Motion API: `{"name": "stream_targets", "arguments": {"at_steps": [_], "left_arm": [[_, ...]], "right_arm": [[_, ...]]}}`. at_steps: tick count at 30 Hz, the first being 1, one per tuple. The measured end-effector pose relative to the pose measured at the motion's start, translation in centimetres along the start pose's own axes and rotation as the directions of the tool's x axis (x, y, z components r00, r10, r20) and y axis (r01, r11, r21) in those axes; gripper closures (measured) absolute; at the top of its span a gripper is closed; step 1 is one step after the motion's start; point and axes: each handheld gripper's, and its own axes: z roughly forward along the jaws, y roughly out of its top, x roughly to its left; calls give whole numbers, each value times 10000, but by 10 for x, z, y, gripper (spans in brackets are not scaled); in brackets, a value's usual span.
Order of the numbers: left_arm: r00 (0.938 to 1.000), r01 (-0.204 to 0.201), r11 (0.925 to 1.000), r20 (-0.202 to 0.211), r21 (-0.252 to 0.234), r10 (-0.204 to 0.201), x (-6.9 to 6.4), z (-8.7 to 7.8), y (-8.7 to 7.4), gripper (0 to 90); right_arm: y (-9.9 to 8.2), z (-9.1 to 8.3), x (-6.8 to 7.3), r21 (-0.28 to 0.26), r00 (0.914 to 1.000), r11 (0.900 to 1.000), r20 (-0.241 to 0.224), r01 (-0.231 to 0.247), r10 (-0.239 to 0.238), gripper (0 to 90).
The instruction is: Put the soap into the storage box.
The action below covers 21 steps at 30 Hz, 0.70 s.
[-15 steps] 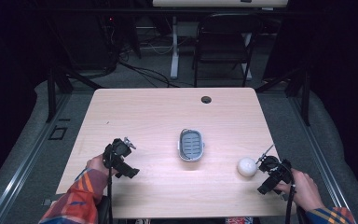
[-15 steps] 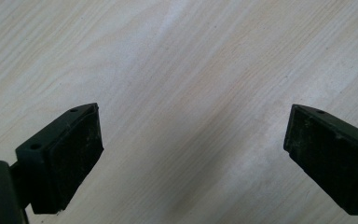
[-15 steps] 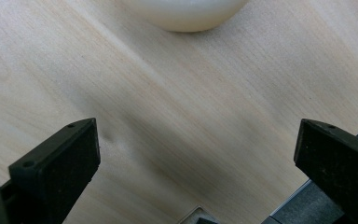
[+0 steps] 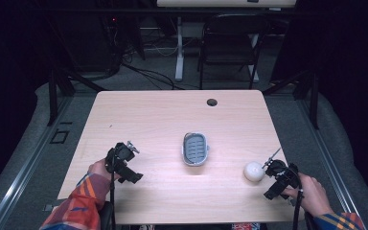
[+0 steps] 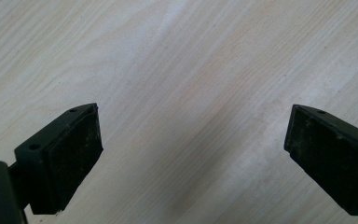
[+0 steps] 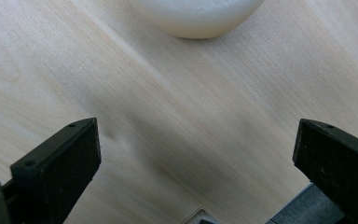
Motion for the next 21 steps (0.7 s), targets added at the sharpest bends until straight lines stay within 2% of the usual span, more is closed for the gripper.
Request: {"name": "stream_targets", "arguments": {"at_steps": [2, 4, 6, 12, 14, 21], "left_arm": [[10000, -59, 10000, 30, 51, 59, 1, 0, 0, 37], [10000, 38, 10000, -29, 10, -38, 1, 0, 0, 22], [10000, 40, 10000, -11, -6, -40, 1, 0, 0, 21], [10000, -15, 10000, 19, 33, 15, 1, 1, 0, 21], [10000, -11, 10000, 15, 27, 11, 1, 1, 0, 21], [9999, -64, 10000, 96, 48, 64, 1, 1, 1, 21]], "right_arm": [[0, -2, -1, 57, 9999, 9999, -67, 109, -109, 7], [0, -1, 1, -77, 9997, 9999, -237, -109, 108, 14], [2, -3, 0, 142, 9997, 9998, -217, 142, -139, 15], [2, -3, 2, -202, 9995, 9998, -306, 67, -73, 17], [4, -5, 2, -3, 9991, 9996, -287, 299, -299, 18], [6, -7, 3, -224, 9989, 9992, -312, 330, -337, 25]]}}
